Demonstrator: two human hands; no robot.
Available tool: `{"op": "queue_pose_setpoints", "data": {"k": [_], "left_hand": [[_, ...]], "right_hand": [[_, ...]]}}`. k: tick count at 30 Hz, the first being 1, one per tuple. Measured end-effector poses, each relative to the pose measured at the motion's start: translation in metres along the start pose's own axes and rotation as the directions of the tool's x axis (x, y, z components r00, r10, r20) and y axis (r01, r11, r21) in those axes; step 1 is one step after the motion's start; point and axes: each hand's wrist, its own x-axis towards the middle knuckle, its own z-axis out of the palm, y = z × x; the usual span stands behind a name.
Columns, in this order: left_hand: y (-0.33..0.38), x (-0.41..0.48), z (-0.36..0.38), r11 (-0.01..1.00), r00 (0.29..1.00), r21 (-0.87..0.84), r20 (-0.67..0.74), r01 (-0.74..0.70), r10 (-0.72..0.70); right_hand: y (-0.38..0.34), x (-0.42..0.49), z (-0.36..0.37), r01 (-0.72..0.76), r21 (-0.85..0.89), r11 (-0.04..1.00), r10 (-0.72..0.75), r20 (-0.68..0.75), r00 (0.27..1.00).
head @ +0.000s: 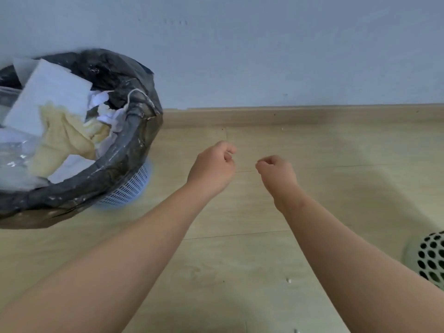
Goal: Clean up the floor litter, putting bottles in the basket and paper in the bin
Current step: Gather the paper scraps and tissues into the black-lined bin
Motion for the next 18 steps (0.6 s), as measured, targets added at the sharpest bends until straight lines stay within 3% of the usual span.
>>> {"op": "queue_pose_setpoints", "data": {"k": [5, 9, 18], "left_hand": [[-0.021, 0.021, 0.042, 0.99, 0.985, -0.006, 0.094, 0.142, -0.141], [-0.016, 0.015, 0.047, 0.968, 0.961, 0.009, 0.124, 0.249, -0.248], [0.062, -0.075, -0.032, 0.838, 0.828, -0.069, 0.221, 0.541, -0.516]], "right_hand": [[0.041, 0.026, -0.005, -0.108, -0.019, 0.994, 0.108, 0.006, 0.994], [0.046, 0.015, -0.008, -0.178, -0.086, 0.98, 0.186, 0.093, 0.978], [-0.04, -0.102, -0.066, -0.279, -0.184, 0.942, 0.31, 0.168, 0.936]]}}
